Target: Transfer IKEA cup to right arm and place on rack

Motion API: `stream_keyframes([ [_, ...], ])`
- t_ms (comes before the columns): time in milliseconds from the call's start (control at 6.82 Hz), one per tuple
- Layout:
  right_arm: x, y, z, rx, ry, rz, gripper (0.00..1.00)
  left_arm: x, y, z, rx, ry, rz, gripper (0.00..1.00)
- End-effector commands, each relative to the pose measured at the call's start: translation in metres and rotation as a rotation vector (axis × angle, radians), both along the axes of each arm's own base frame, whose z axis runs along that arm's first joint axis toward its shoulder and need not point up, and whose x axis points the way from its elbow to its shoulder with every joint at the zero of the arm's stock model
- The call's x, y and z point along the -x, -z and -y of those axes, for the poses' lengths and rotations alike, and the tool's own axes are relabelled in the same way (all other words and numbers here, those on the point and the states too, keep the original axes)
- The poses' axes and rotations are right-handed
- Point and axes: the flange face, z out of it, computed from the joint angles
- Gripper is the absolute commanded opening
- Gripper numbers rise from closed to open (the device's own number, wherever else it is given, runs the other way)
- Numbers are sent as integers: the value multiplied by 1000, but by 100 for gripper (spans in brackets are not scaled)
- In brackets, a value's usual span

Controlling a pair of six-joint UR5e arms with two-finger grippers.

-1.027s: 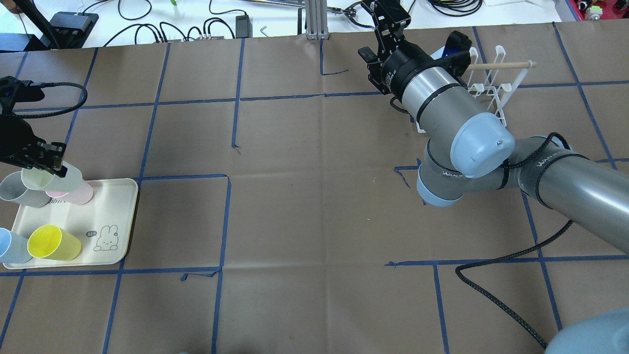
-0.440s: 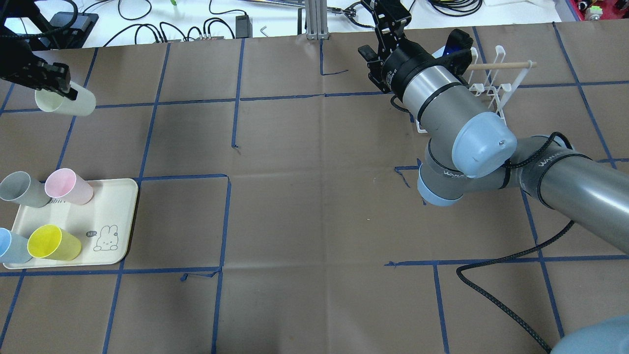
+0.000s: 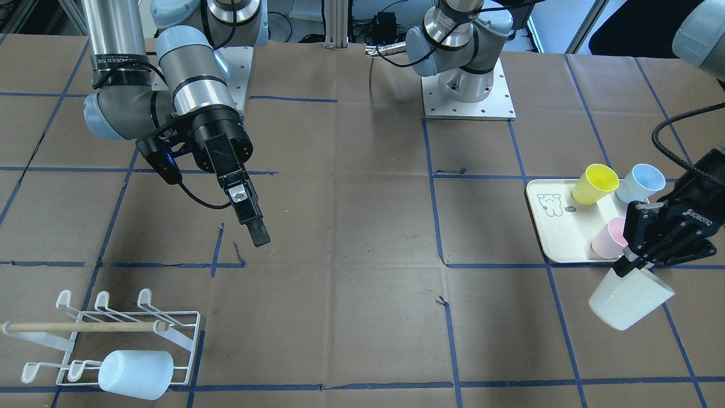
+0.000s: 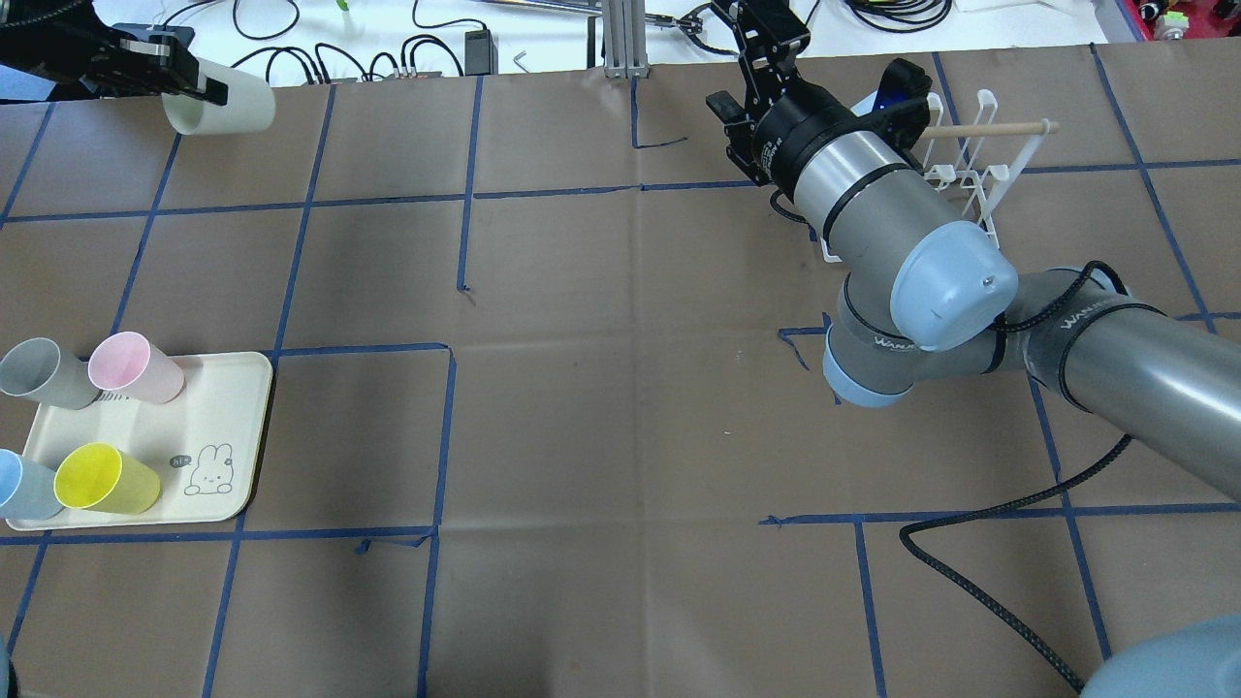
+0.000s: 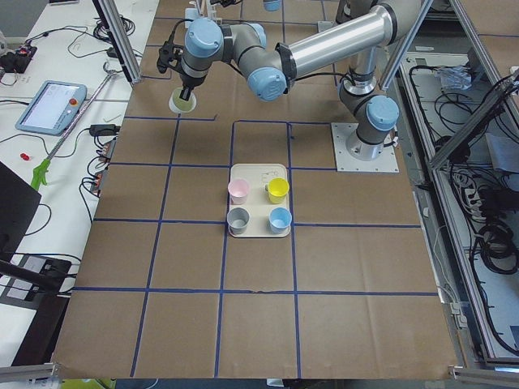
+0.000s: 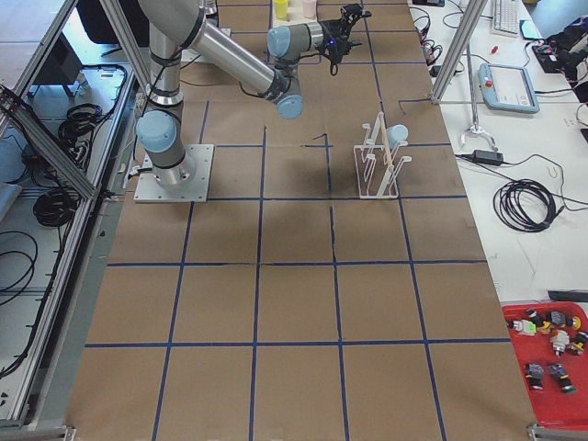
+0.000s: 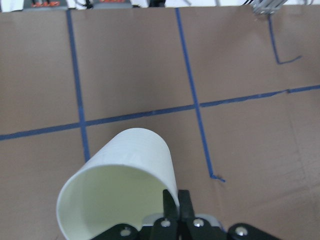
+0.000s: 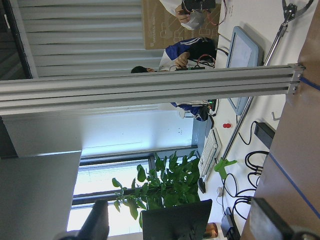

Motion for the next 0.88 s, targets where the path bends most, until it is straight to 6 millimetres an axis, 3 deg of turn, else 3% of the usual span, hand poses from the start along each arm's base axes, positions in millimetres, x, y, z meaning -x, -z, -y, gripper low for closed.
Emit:
stream_keyframes([
  [0, 0, 0, 0, 0, -2, -1, 100, 60, 0, 3, 203, 153, -128, 0],
  [147, 0, 1, 0, -2, -2, -1, 100, 92, 3, -9, 288, 217, -168, 0],
  [293, 0, 1, 0, -2, -2, -1, 100, 117, 24, -19, 386, 281, -217, 0],
  [587, 0, 1, 1, -1, -1, -3, 100, 140, 72, -47, 544, 363, -269, 0],
  [734, 0, 2, 0, -3, -2, -2, 100, 161, 94, -70, 598, 403, -261, 0],
])
